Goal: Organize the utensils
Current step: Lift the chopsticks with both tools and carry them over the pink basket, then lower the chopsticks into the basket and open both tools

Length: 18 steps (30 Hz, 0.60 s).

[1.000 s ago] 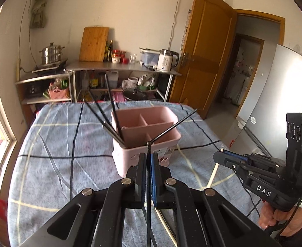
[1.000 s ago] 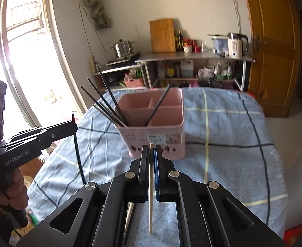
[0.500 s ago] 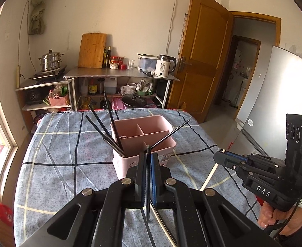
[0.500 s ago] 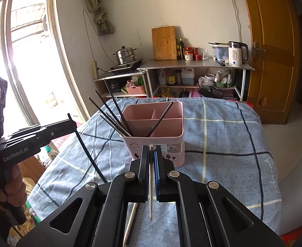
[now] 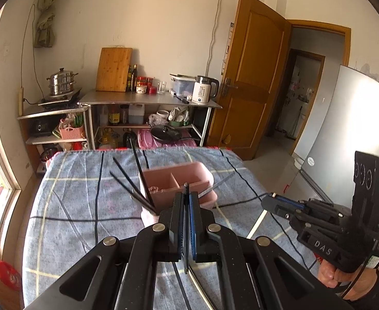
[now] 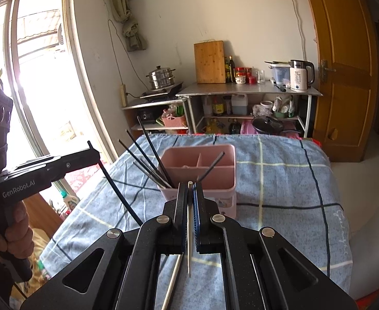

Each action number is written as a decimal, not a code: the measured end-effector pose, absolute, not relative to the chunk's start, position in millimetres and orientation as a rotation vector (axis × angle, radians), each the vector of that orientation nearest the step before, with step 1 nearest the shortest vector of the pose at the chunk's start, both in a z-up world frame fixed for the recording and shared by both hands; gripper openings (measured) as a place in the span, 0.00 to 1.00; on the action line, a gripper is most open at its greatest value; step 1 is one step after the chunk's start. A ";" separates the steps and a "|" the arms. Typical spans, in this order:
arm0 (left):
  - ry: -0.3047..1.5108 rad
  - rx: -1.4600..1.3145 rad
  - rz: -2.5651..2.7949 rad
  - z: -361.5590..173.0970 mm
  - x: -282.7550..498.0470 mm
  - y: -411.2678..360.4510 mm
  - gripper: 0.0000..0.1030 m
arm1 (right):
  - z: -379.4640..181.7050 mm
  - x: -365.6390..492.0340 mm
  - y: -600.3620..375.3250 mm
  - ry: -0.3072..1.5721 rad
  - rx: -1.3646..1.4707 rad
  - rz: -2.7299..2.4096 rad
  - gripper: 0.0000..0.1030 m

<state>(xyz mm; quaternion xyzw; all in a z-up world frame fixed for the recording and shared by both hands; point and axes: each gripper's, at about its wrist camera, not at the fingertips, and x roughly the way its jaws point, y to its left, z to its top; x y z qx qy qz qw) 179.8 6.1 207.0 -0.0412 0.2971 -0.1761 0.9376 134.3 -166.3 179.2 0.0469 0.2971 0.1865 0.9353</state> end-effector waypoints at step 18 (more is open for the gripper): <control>0.500 -0.072 -0.334 285.6 242.7 12.0 0.03 | 234.9 183.4 -154.8 0.504 0.121 0.395 0.04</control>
